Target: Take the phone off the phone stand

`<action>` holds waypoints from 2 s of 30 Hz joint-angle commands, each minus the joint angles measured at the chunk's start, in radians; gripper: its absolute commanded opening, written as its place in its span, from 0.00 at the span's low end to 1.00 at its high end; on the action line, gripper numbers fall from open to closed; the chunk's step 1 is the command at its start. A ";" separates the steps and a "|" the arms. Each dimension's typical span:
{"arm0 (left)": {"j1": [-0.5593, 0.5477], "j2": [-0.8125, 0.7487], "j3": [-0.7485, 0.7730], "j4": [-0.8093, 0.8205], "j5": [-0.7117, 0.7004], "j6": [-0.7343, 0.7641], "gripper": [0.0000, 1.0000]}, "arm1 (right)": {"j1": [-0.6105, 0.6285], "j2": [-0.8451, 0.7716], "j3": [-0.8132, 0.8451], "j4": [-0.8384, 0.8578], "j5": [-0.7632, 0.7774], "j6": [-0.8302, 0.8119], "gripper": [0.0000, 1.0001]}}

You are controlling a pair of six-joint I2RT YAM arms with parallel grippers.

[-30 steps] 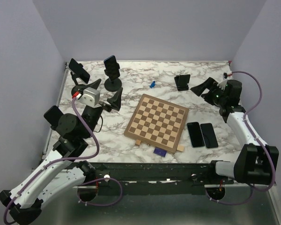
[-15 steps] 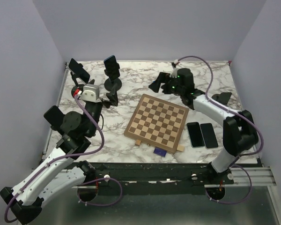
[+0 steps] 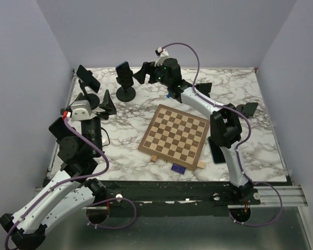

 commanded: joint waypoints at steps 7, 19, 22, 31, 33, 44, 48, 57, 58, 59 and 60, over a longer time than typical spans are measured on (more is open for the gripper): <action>0.002 0.000 -0.013 0.045 -0.032 0.046 0.99 | 0.066 0.266 0.440 0.016 0.005 -0.078 1.00; 0.003 -0.008 -0.008 0.019 -0.015 0.010 0.98 | 0.153 0.346 0.543 -0.010 0.218 -0.225 1.00; 0.002 -0.008 -0.006 0.013 -0.014 0.004 0.99 | 0.166 0.368 0.563 -0.017 0.264 -0.262 1.00; 0.002 0.006 -0.004 0.002 -0.010 -0.006 0.99 | 0.187 0.417 0.617 -0.002 0.315 -0.343 0.98; 0.003 0.011 -0.002 0.001 -0.010 -0.006 0.99 | 0.186 0.418 0.619 0.008 0.323 -0.355 0.96; 0.002 0.043 0.001 -0.012 -0.002 -0.019 0.98 | 0.186 0.344 0.561 -0.039 0.314 -0.324 0.32; 0.002 0.062 0.002 -0.019 -0.005 -0.028 0.98 | 0.187 0.262 0.495 -0.088 0.323 -0.266 0.07; 0.003 0.095 0.134 -0.358 0.042 -0.310 0.99 | 0.186 0.127 0.425 -0.254 0.232 -0.164 0.01; 0.003 0.099 0.154 -0.408 0.058 -0.361 0.98 | 0.187 0.115 0.413 -0.272 0.230 -0.164 0.01; 0.004 0.102 0.164 -0.455 0.073 -0.395 0.99 | 0.187 0.099 0.400 -0.291 0.209 -0.168 0.01; 0.005 0.102 0.166 -0.508 0.087 -0.431 0.98 | 0.187 0.080 0.379 -0.304 0.200 -0.172 0.01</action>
